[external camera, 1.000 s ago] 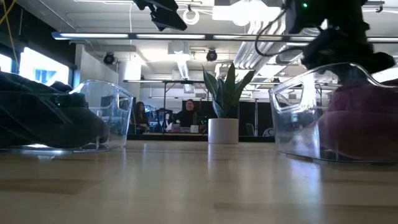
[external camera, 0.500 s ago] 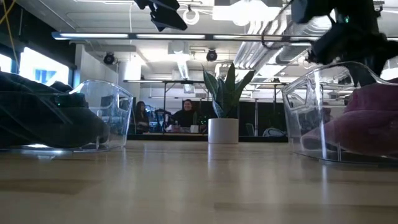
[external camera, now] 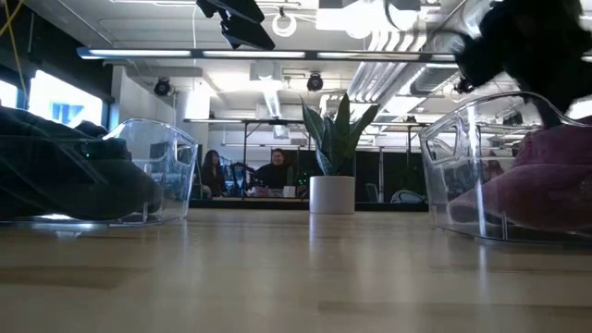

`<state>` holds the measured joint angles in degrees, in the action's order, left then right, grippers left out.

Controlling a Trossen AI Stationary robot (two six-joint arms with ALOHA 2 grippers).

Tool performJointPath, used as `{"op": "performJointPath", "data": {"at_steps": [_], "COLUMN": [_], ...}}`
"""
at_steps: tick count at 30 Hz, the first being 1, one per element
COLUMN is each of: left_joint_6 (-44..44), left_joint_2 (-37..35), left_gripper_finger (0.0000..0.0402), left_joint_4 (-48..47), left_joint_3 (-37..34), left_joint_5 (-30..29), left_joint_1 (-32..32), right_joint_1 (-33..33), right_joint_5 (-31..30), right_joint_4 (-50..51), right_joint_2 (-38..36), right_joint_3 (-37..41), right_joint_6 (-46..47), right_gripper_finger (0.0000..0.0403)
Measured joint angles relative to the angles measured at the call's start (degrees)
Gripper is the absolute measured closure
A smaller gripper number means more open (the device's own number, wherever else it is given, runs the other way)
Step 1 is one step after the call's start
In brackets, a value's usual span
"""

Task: Pick & Place hat
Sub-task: Put the red cap into the right transparent bin

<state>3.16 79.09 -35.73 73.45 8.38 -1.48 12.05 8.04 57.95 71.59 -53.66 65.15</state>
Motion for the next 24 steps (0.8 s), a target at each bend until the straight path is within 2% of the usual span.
{"op": "performJointPath", "data": {"at_steps": [3, 6, 11, 14, 17, 21, 24], "left_joint_6": [0.0, 0.8, 0.9, 1.0, 1.0, 1.0, 1.0], "left_joint_2": [0.0, 0.0, 0.0, 0.0, 0.0, 0.0, 0.0], "left_gripper_finger": [0.0131, 0.0131, 0.0131, 0.0131, 0.0131, 0.0131, 0.0131], "left_joint_4": [0.0, -0.3, -0.9, -1.0, -1.0, -0.8, -0.8], "left_joint_3": [0.0, 0.0, 0.0, 0.0, 0.0, 0.0, 0.0], "left_joint_5": [0.0, 0.0, -0.1, -0.1, -0.1, -0.1, -0.2], "left_joint_1": [0.0, 0.0, 0.0, 0.0, 0.0, 0.0, 0.0], "right_joint_1": [1.7, 2.9, 5.4, 8.3, 12.3, 18.5, 22.2], "right_joint_5": [1.8, 0.6, -6.8, -7.3, -0.2, 10.2, 12.3], "right_joint_4": [1.3, 5.2, 8.2, 3.7, -3.7, -8.6, -8.4], "right_joint_2": [0.1, 0.1, 0.0, 0.0, 0.0, 0.0, 0.0], "right_joint_3": [5.3, 5.8, -3.3, -7.9, -8.7, -4.5, 0.3], "right_joint_6": [3.2, 5.8, 5.4, 0.0, -7.6, -9.7, -7.9], "right_gripper_finger": [0.0402, 0.0401, 0.0401, 0.0398, 0.0397, 0.0401, 0.0401]}}
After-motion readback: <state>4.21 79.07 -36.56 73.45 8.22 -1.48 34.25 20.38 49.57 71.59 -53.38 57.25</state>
